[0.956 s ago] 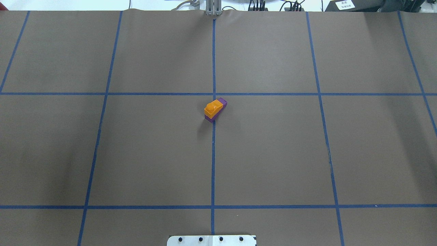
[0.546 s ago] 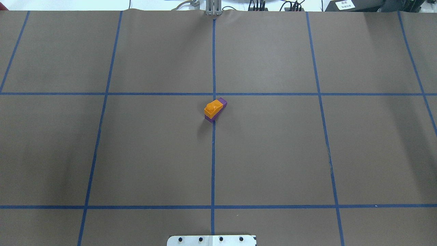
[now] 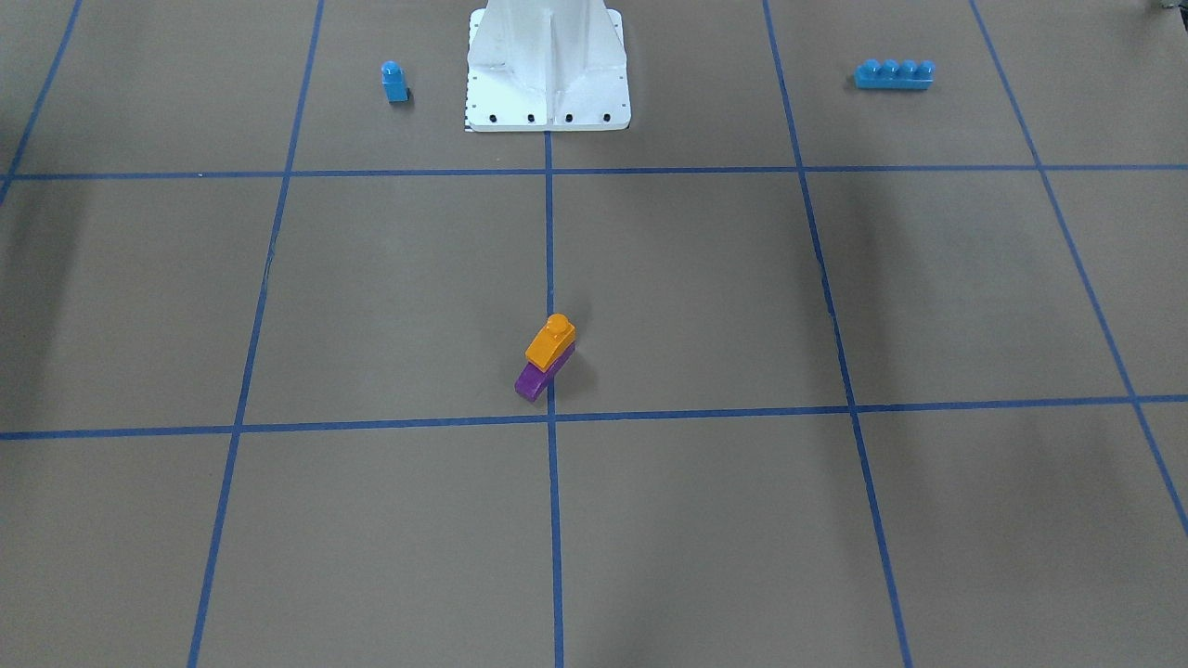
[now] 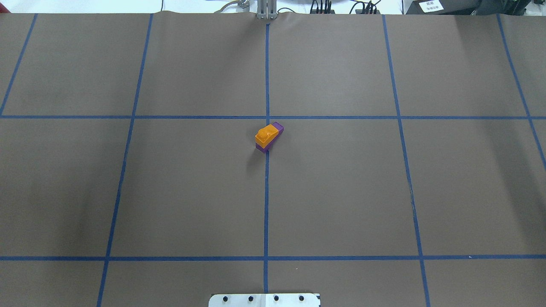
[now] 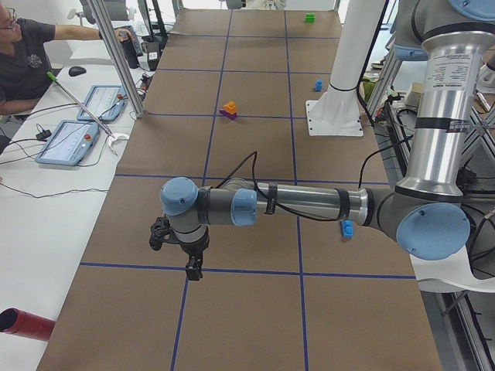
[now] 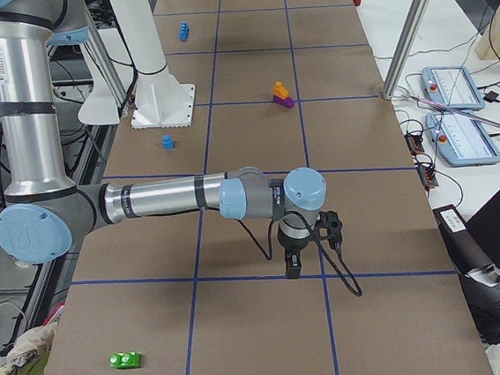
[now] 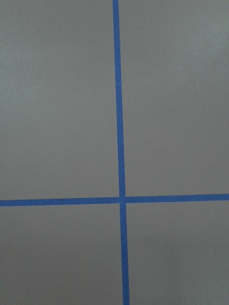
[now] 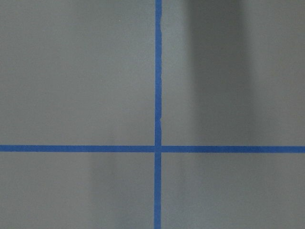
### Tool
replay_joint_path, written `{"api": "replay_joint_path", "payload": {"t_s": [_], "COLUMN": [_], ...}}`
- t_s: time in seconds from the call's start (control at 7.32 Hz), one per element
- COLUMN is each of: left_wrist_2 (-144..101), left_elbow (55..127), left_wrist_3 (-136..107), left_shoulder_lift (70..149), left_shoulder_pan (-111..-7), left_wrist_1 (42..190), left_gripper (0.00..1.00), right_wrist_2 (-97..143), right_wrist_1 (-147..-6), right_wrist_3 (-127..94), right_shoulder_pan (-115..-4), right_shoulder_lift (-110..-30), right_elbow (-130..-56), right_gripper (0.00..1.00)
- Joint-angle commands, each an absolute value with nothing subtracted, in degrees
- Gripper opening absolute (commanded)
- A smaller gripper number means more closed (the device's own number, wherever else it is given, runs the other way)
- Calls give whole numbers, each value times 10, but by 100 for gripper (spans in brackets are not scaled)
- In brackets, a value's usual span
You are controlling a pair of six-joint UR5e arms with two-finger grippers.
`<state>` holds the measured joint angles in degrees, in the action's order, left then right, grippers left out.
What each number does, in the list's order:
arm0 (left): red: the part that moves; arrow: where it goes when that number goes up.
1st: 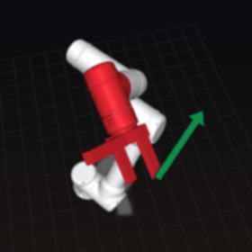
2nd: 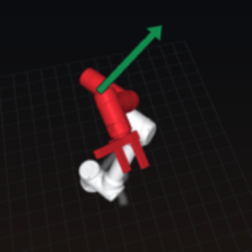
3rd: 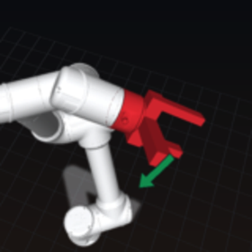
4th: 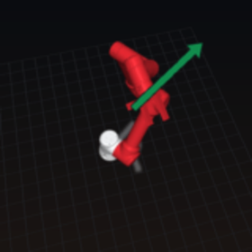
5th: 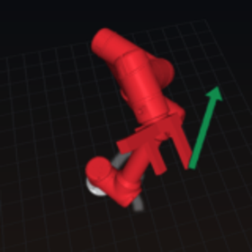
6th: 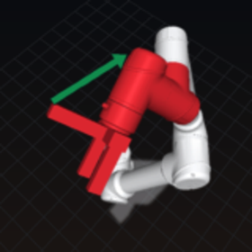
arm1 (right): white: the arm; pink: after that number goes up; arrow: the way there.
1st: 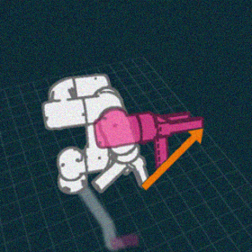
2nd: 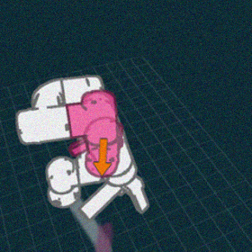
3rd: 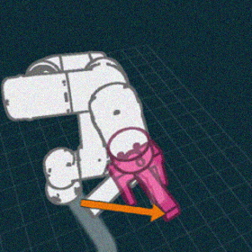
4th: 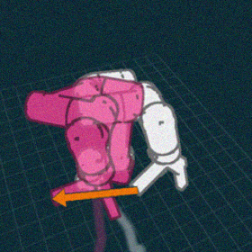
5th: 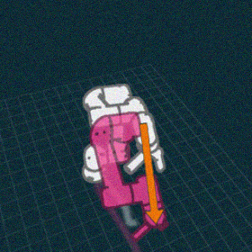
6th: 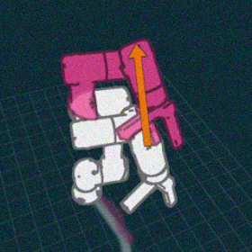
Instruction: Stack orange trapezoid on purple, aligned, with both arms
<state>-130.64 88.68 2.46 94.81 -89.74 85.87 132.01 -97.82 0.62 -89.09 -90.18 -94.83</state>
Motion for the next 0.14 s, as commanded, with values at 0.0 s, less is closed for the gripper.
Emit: {"api": "replay_joint_path", "payload": {"t_s": [0.0], "left_wrist_2": [-1307], "left_elbow": [887], "left_wrist_3": [25], "left_shoulder_lift": [947], "left_shoulder_pan": [-897], "left_wrist_1": [859], "left_gripper": [100], "right_wrist_2": [1320], "right_wrist_1": [-978], "right_wrist_3": [6], "right_shoulder_pan": [-891], "right_shoulder_lift": [-901], "right_elbow": [-948], "right_gripper": [100]}}
